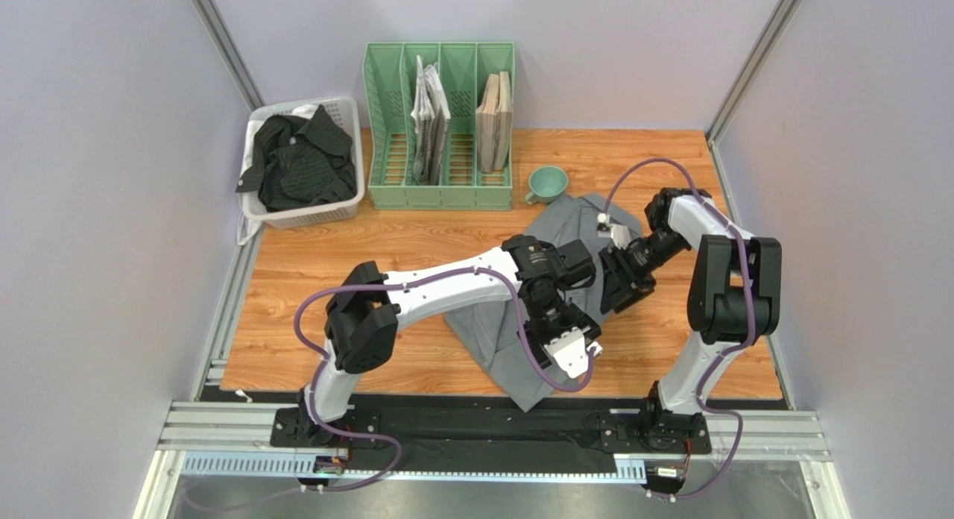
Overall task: Fold and stack the long sleeve shirts
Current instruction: Fold the shirt
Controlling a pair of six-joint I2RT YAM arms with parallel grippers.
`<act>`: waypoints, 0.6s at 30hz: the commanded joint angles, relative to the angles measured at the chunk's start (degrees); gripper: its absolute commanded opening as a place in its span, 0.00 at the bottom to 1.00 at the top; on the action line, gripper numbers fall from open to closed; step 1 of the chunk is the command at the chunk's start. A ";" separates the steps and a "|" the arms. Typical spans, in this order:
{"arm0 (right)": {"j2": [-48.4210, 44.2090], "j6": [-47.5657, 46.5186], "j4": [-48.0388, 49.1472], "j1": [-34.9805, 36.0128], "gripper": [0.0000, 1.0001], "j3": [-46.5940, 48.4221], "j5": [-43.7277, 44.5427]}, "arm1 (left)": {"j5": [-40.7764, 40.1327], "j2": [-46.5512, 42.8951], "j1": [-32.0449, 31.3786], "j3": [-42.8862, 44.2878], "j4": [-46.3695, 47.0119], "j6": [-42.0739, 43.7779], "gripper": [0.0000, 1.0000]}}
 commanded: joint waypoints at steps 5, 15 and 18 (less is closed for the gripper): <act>0.60 -7.86 -17.84 1.00 0.50 -4.79 3.18 | 1.70 1.46 -0.56 -1.64 -1.37 8.65 0.71; 5.43 -7.87 -18.11 13.28 0.61 -6.90 1.60 | -3.04 -1.43 -1.79 -6.81 -0.94 2.96 0.14; 8.68 -6.29 -17.93 17.59 0.62 -6.03 2.39 | -4.37 -5.47 -1.70 -10.51 1.95 -1.53 0.09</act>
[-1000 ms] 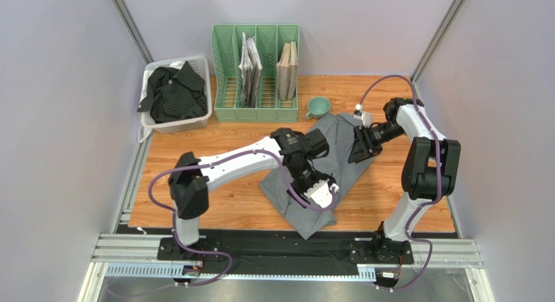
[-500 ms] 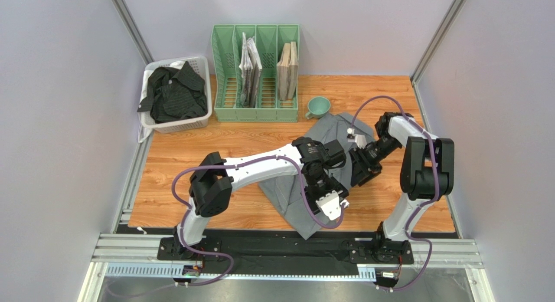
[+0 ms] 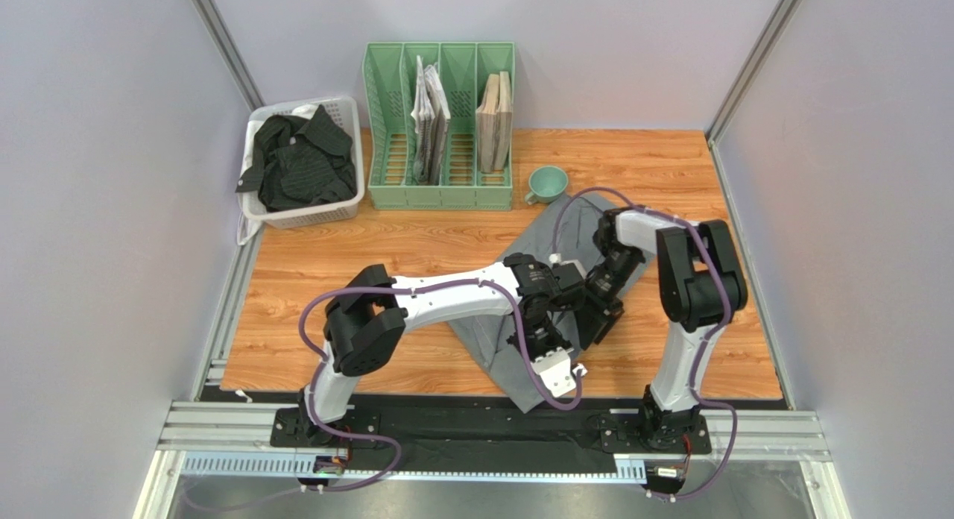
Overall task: Fold and stack the long sleeve shirts
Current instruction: Fold the shirt
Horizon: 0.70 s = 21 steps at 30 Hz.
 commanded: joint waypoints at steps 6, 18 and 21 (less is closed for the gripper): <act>7.14 6.98 -18.35 9.10 0.66 5.87 -0.89 | -2.74 -11.78 -0.24 -8.35 7.13 -14.11 0.05; -0.15 6.20 -17.56 7.80 0.69 11.93 -3.87 | -8.53 -16.88 -0.24 -11.87 12.33 -27.91 0.02; -0.42 6.47 -17.73 5.08 0.66 15.71 -6.15 | -10.03 -17.49 -0.15 -11.69 12.86 -36.00 0.00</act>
